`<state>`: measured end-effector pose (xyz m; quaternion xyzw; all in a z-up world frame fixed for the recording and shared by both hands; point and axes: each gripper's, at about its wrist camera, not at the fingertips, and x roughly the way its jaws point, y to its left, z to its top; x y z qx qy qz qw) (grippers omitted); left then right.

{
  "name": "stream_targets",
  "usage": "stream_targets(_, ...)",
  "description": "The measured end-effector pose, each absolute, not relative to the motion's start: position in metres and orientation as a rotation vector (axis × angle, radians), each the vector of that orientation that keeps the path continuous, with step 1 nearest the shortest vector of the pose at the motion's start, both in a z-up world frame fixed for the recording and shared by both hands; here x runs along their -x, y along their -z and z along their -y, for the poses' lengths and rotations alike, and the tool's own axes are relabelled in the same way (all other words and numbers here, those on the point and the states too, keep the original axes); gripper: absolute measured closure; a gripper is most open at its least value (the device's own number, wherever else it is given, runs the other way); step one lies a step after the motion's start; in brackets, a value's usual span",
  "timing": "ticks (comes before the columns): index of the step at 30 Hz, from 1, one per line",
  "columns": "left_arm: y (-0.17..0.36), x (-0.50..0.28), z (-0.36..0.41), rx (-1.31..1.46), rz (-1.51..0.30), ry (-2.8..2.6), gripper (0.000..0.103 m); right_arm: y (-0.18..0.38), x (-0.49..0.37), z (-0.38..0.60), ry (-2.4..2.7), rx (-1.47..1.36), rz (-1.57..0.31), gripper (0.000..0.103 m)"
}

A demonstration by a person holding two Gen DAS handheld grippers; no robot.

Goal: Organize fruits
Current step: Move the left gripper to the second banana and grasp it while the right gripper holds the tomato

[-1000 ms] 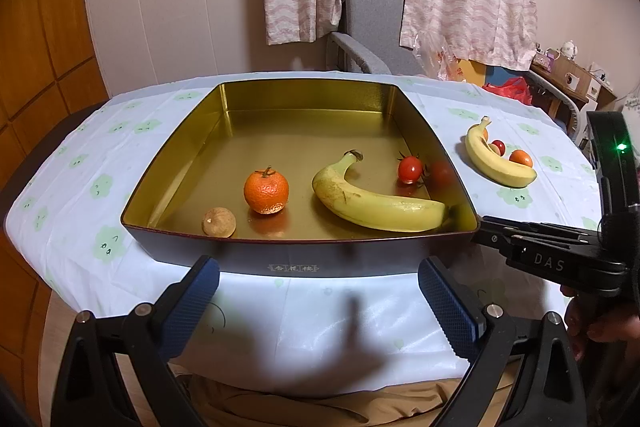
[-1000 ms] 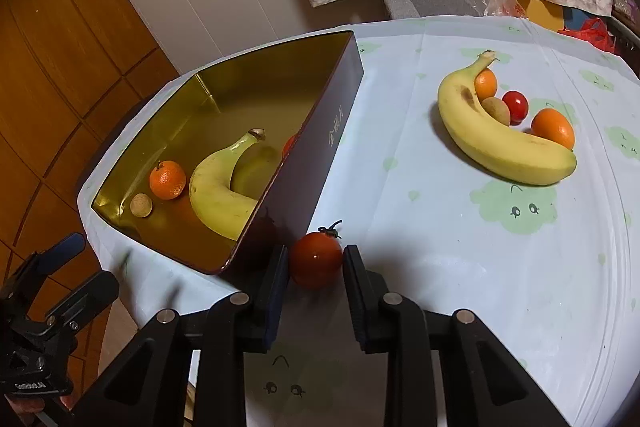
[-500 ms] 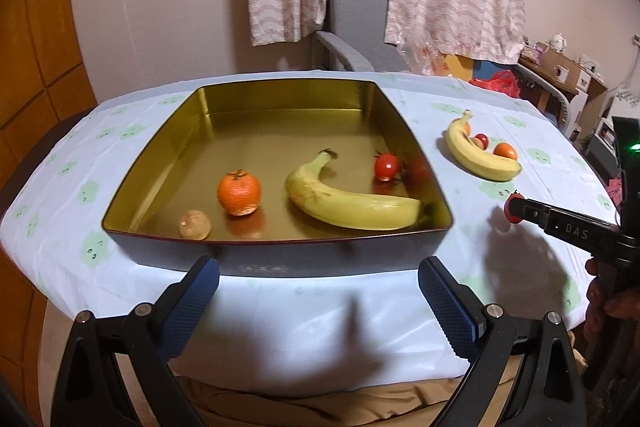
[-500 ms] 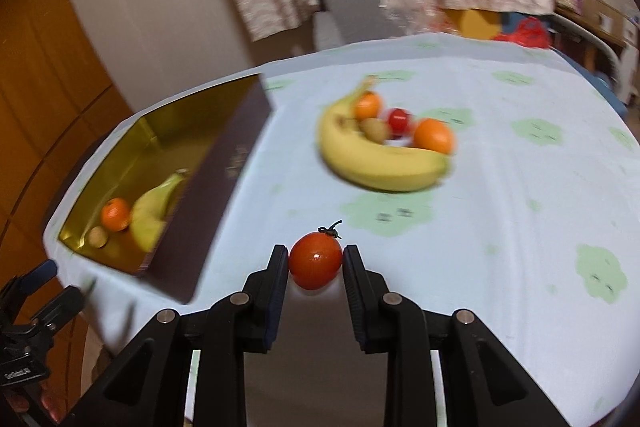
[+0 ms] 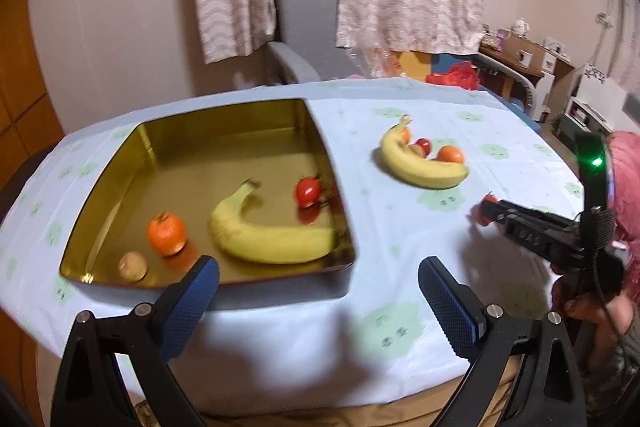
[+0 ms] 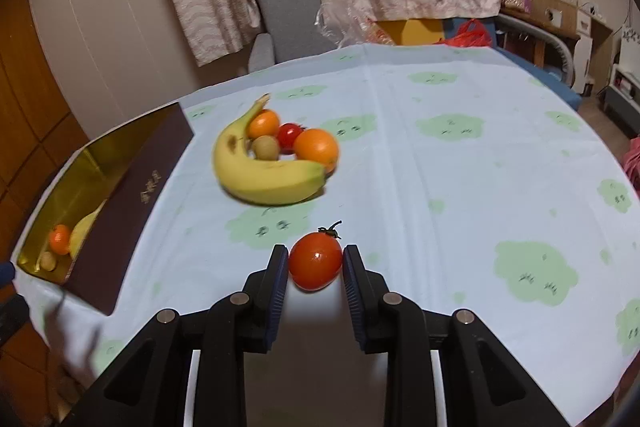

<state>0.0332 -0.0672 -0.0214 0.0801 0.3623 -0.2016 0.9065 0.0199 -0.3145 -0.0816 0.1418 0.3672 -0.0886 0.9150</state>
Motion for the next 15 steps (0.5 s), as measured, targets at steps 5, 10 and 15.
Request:
stream_targets(5, 0.013, -0.046, 0.093, -0.149, -0.759, 0.442, 0.002, 0.083, -0.029, 0.318, 0.164, -0.279, -0.756, 0.074)
stream_targets(10, 0.007, -0.063, 0.117, -0.143, -0.767, 0.458, 0.002, 0.088, -0.038, 0.324, 0.157, -0.288, -0.778, 0.074)
stream_targets(15, 0.006, -0.081, 0.138, -0.122, -0.797, 0.47, 0.001, 0.093, -0.035, 0.328, 0.133, -0.308, -0.741, 0.075)
